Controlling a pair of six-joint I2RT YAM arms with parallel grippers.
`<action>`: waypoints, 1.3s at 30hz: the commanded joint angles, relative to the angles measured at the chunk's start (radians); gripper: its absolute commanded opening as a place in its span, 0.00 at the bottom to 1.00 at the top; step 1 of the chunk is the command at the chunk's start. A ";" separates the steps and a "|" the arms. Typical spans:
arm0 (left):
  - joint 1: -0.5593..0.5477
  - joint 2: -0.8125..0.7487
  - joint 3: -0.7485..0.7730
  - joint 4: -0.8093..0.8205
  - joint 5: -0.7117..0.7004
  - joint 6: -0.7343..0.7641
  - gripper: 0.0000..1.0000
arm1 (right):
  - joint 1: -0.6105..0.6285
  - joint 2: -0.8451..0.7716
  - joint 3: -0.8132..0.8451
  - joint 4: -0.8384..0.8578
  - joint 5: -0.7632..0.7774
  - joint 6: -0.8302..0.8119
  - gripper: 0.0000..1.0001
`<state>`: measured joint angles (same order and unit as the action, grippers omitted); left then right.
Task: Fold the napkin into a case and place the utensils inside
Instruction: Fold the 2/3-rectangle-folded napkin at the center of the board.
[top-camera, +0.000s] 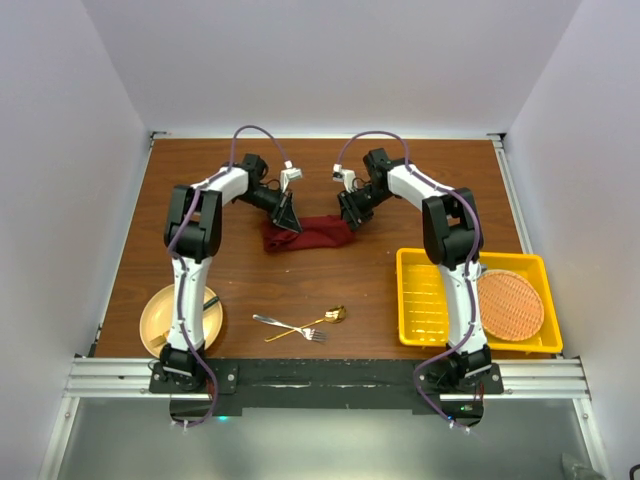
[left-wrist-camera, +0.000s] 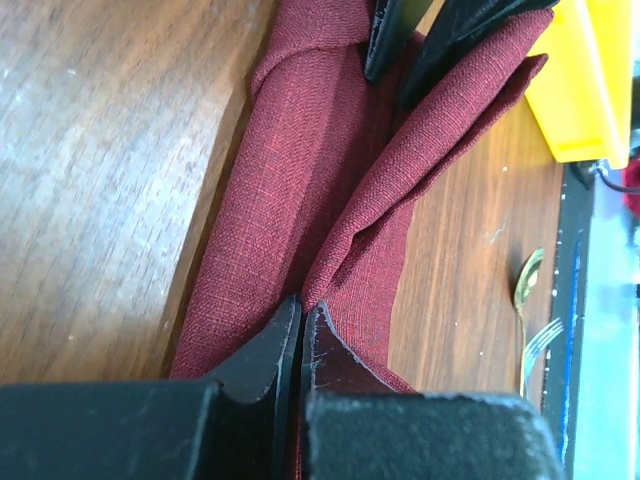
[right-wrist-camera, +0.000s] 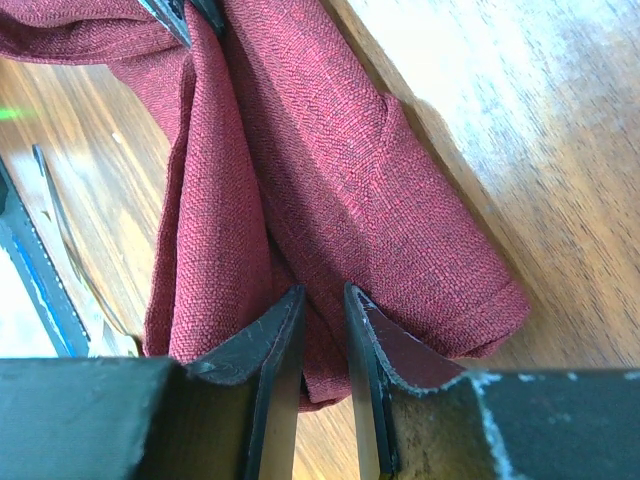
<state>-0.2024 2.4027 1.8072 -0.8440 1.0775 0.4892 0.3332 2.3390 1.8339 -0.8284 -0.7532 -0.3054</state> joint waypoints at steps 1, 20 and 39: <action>0.034 -0.030 -0.034 0.052 -0.033 -0.055 0.00 | -0.005 0.071 0.010 -0.008 0.155 -0.067 0.29; 0.034 0.061 0.004 -0.020 -0.093 -0.034 0.00 | -0.098 -0.061 0.180 -0.048 0.008 0.058 0.47; 0.034 0.085 0.030 -0.050 -0.073 -0.026 0.00 | -0.013 -0.086 0.163 -0.018 -0.095 -0.139 0.72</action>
<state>-0.1837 2.4401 1.8313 -0.8642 1.1126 0.4118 0.2855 2.3081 1.9789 -0.8337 -0.8768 -0.3264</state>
